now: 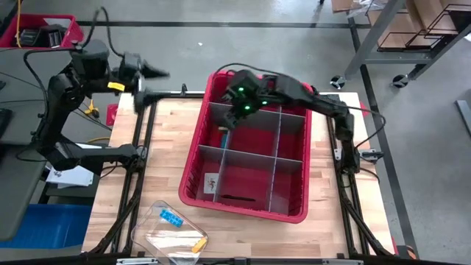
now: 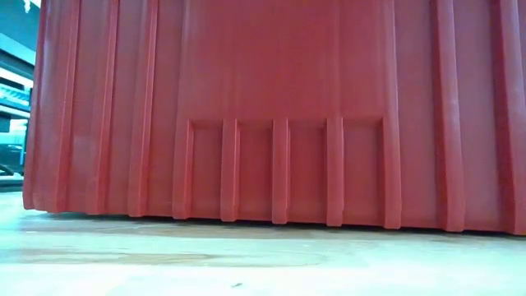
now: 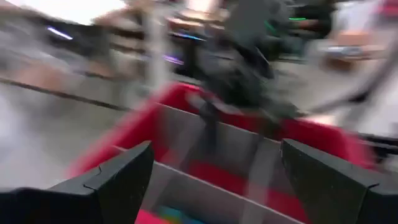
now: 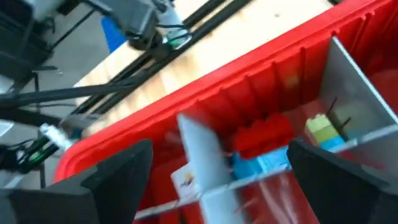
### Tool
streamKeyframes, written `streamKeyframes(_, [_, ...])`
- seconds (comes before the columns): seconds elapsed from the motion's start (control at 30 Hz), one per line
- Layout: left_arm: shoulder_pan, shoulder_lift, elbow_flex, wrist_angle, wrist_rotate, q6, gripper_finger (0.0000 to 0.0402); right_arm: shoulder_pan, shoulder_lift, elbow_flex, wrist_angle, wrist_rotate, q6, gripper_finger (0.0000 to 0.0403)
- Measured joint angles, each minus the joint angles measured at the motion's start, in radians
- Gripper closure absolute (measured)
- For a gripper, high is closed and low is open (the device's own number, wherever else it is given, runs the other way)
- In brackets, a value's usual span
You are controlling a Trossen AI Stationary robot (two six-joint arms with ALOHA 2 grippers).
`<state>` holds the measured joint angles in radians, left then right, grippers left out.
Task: Sort blocks
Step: Put the blue block into the bin
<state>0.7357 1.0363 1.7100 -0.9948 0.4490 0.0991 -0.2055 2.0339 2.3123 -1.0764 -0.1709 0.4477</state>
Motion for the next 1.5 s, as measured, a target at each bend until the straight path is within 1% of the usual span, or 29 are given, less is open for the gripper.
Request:
streamKeyframes(0.03, [-0.003,-0.002,0.0,-0.032,0.064,-0.028,0.0055,0.011,-0.022,0.0,-0.019,0.0,0.006,0.0036])
streamKeyframes(0.1, [-0.023,-0.003,0.0,-0.116,0.146,-0.062,0.0055,0.04,-0.063,0.0,-0.075,0.004,0.019,0.0035])
streamKeyframes(0.2, [-0.085,-0.009,0.0,-0.242,0.17,-0.078,0.006,0.098,-0.122,0.0,-0.151,0.026,0.044,0.0047])
streamKeyframes(0.3, [-0.178,-0.019,0.0,-0.293,0.194,-0.2,0.0075,0.187,-0.171,0.0,-0.249,0.111,0.05,0.0086])
streamKeyframes(0.37, [-0.246,-0.029,0.0,-0.279,0.195,-0.293,0.009,0.261,-0.185,0.0,-0.322,0.14,0.076,0.013])
streamKeyframes(0.43, [-0.316,-0.034,0.0,-0.254,0.163,-0.369,0.0109,0.342,-0.19,0.0,-0.38,0.128,0.1,0.0191])
streamKeyframes(0.47, [-0.348,-0.034,0.0,-0.239,0.132,-0.4,0.0119,0.388,-0.19,0.0,-0.398,0.111,0.117,0.0229])
streamKeyframes(0.57, [-0.41,-0.035,0.0,-0.203,0.016,-0.452,0.0146,0.54,-0.175,-0.004,-0.39,0.084,0.14,0.0357])
streamKeyframes(0.6, [-0.421,-0.035,0.0,-0.197,-0.014,-0.462,0.0154,0.59,-0.163,-0.004,-0.383,0.082,0.157,0.0379])
streamKeyframes(0.67, [-0.433,-0.033,0.0,-0.176,-0.047,-0.488,0.0166,0.672,-0.131,-0.005,-0.381,0.074,0.239,0.0383])
streamKeyframes(0.77, [-0.447,-0.029,0.0,-0.154,-0.051,-0.515,0.0179,0.775,-0.076,-0.006,-0.387,0.072,0.341,0.0395])
streamKeyframes(0.83, [-0.455,-0.027,0.0,-0.159,-0.051,-0.516,0.0185,0.83,-0.026,-0.006,-0.39,0.096,0.433,0.0399])
streamKeyframes(0.93, [-0.466,-0.02,0.0,-0.159,-0.051,-0.504,0.0189,0.881,0.059,-0.007,-0.4,0.137,0.585,0.04])
streamKeyframes(1.1, [-0.496,-0.016,-0.001,-0.178,-0.019,-0.456,0.019,0.885,0.16,-0.007,-0.468,0.15,0.8,0.0402])
streamKeyframes(1.2, [-0.514,-0.015,-0.001,-0.192,-0.011,-0.435,0.019,0.873,0.178,-0.007,-0.497,0.185,0.892,0.0402])
streamKeyframes(1.37, [-0.553,-0.016,-0.001,-0.235,0.032,-0.418,0.019,0.835,0.179,-0.005,-0.479,0.266,1.002,0.0403])
streamKeyframes(1.5, [-0.58,-0.017,-0.001,-0.243,0.044,-0.403,0.019,0.794,0.179,-0.005,-0.488,0.298,1.014,0.0403])
